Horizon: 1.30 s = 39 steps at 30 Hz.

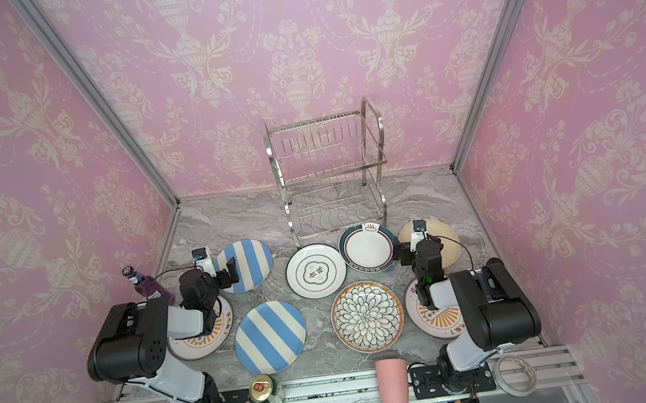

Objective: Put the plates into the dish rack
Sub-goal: 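Lower the right gripper onto the rim of the cream plain plate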

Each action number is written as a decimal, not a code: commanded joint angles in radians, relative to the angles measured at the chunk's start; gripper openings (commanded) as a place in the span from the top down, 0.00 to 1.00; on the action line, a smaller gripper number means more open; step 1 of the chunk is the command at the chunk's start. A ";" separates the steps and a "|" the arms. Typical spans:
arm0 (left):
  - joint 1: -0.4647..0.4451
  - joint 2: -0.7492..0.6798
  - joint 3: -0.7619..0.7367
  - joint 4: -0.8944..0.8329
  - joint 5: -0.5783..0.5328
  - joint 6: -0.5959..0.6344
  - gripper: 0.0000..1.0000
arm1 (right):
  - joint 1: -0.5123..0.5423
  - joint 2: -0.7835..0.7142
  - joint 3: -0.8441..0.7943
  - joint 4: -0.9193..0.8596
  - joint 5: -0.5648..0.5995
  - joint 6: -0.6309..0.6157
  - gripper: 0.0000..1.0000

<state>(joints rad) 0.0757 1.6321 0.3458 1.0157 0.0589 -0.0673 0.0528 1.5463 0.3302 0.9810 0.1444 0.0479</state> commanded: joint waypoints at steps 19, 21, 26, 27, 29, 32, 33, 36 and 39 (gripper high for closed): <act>0.004 0.006 0.012 -0.007 0.018 0.029 0.01 | -0.023 -0.002 0.034 -0.039 -0.094 -0.013 0.00; 0.004 0.006 0.013 -0.008 0.018 0.030 0.01 | -0.025 -0.002 0.034 -0.039 -0.095 -0.011 0.00; 0.004 0.006 0.012 -0.009 0.018 0.030 0.01 | -0.026 -0.002 0.034 -0.039 -0.099 -0.011 0.00; 0.005 0.006 0.012 -0.008 0.018 0.029 0.01 | -0.026 -0.002 0.034 -0.039 -0.101 -0.011 0.00; 0.004 0.005 0.012 -0.008 0.019 0.029 0.01 | -0.027 -0.002 0.035 -0.039 -0.105 -0.011 0.00; 0.005 0.006 0.013 -0.006 0.019 0.029 0.01 | -0.029 -0.024 0.047 -0.079 -0.054 0.011 0.00; 0.004 0.005 0.011 -0.005 0.019 0.029 0.01 | -0.032 -0.045 0.059 -0.116 -0.048 0.015 0.00; 0.005 -0.009 0.015 -0.020 -0.020 0.013 0.01 | -0.043 -0.155 0.143 -0.353 -0.082 0.016 0.04; 0.006 -0.091 0.078 -0.213 -0.024 0.012 0.01 | -0.088 -0.258 0.263 -0.632 -0.152 0.105 0.08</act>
<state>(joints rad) 0.0757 1.6112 0.3630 0.9451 0.0490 -0.0673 -0.0006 1.3727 0.4870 0.6018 0.0463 0.0780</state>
